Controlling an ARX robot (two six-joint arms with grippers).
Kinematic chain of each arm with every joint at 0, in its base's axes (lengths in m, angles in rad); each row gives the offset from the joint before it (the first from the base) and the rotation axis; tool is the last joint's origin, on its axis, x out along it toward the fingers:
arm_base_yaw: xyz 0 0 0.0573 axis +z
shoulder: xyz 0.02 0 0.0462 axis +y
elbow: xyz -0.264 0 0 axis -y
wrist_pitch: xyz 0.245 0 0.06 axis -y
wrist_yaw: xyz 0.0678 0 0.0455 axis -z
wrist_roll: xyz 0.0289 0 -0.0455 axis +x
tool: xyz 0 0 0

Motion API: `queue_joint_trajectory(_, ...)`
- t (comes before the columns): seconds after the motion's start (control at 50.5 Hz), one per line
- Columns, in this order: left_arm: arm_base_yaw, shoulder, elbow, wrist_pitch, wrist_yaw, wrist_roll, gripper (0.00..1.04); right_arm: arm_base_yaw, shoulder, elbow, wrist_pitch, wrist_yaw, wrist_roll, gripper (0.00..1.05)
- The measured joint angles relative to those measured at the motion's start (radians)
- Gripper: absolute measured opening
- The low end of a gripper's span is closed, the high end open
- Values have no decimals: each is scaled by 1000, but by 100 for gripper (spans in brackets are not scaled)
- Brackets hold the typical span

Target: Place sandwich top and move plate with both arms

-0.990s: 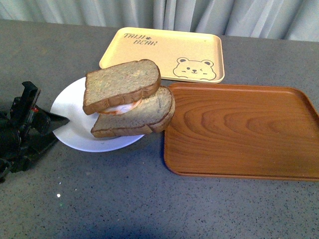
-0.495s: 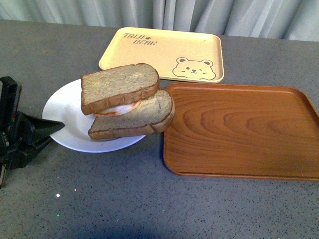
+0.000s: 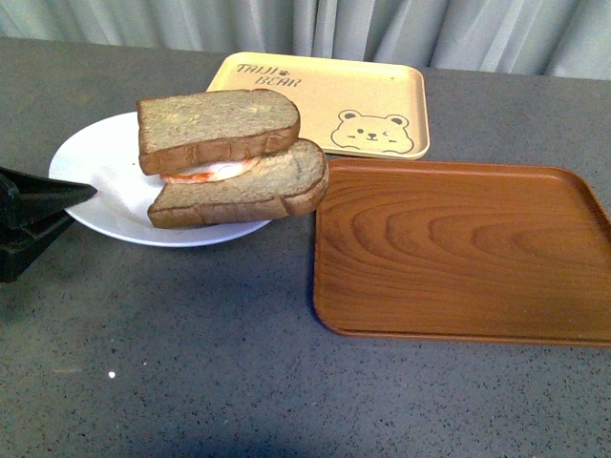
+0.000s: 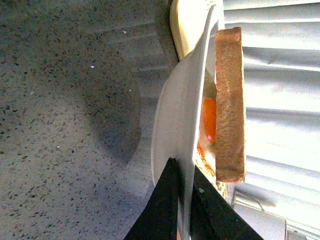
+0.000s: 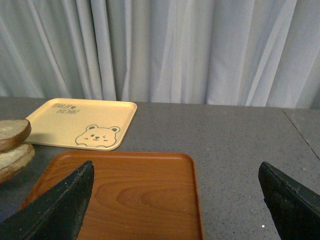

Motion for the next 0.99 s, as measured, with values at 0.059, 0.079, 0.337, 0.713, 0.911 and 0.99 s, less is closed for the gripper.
queue_joint_trajectory(0.059, -9, -3, 0, 0, 0, -13, 2, 0, 0, 0, 0, 0, 0, 96)
queue_joint_trajectory(0.079, -12, -5, 0, 0, 0, -15, 2, 0, 0, 0, 0, 0, 0, 96)
queue_joint_trajectory(0.337, -80, 14, 148, -107, -28, -23, 2, 0, 0, 0, 0, 0, 0, 96)
queue_joint_trajectory(0.713, -198, 212, 488, -260, -98, -47, 2, 0, 0, 0, 0, 0, 0, 96)
queue_joint_trajectory(0.911, -235, 316, 631, -309, -122, -73, 2, 0, 0, 0, 0, 0, 0, 96)
queue_joint_trajectory(0.99, -248, 353, 692, -335, -128, -81, 2, 0, 0, 0, 0, 0, 0, 96)
